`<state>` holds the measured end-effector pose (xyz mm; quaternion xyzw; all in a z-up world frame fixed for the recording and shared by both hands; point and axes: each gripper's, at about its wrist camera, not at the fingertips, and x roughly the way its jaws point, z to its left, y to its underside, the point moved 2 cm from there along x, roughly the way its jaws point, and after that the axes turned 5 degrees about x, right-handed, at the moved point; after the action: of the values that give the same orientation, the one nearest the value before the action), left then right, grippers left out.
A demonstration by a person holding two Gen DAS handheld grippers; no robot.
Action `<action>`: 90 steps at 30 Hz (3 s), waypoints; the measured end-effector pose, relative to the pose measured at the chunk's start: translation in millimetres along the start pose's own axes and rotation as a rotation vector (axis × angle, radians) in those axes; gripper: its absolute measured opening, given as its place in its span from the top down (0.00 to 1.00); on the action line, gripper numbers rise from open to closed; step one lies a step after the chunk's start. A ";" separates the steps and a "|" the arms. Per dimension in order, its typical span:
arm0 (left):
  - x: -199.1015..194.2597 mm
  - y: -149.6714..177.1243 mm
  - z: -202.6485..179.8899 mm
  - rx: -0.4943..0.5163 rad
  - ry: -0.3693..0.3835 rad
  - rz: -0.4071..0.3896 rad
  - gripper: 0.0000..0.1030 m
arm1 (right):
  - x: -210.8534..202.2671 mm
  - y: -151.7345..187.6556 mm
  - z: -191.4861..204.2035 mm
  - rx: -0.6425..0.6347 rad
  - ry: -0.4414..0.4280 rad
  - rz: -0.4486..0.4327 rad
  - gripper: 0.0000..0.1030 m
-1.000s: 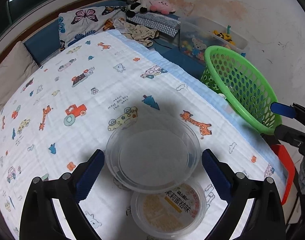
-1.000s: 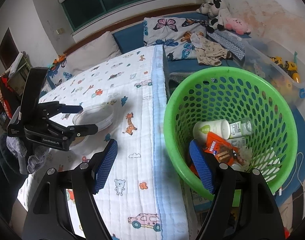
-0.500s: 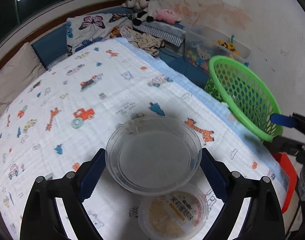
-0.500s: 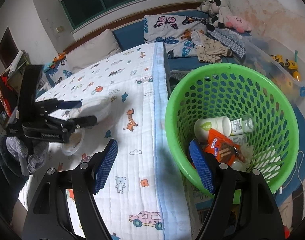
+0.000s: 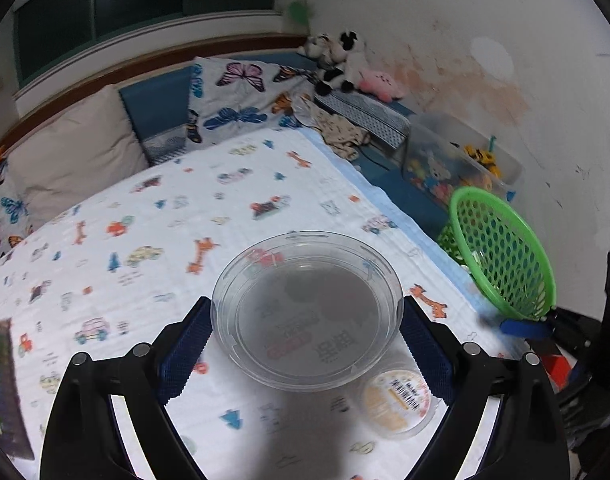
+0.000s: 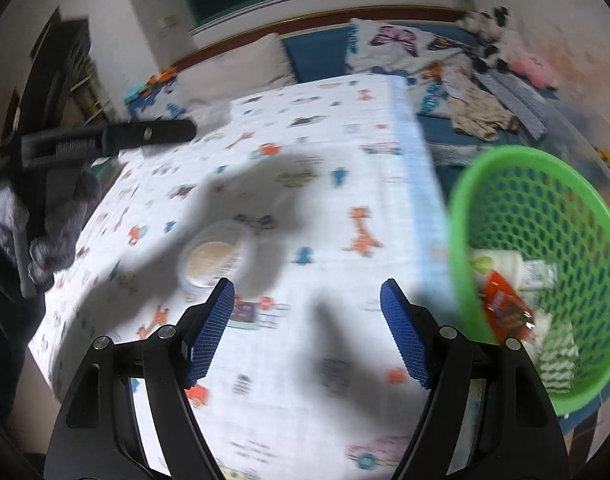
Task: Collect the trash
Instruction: 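Grasp the clear plastic bowl with the left tool while the right tool grasps the jelly cup, then carry the jelly cup over the basket and release it with the right tool, then lower the clear plastic bowl into the basket and open the left tool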
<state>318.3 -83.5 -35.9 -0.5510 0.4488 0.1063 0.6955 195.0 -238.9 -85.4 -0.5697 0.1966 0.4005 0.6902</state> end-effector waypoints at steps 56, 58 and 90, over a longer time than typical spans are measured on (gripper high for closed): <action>7.3 -33.8 -112.8 0.110 0.133 -0.017 0.14 | -61.6 -3.9 -154.2 0.249 0.326 -0.109 0.32; 10.8 -37.4 -122.6 0.118 0.146 -0.014 0.14 | -63.4 -1.0 -166.1 0.264 0.346 -0.110 0.32; 92.7 -45.8 -261.4 0.200 0.298 0.157 0.13 | -138.6 52.9 -209.4 0.402 0.357 -0.221 0.27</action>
<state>268.4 -357.9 -71.3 -0.4520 0.5966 0.0322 0.6623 109.2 -480.5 -75.0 -0.5009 0.3271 0.1695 0.7832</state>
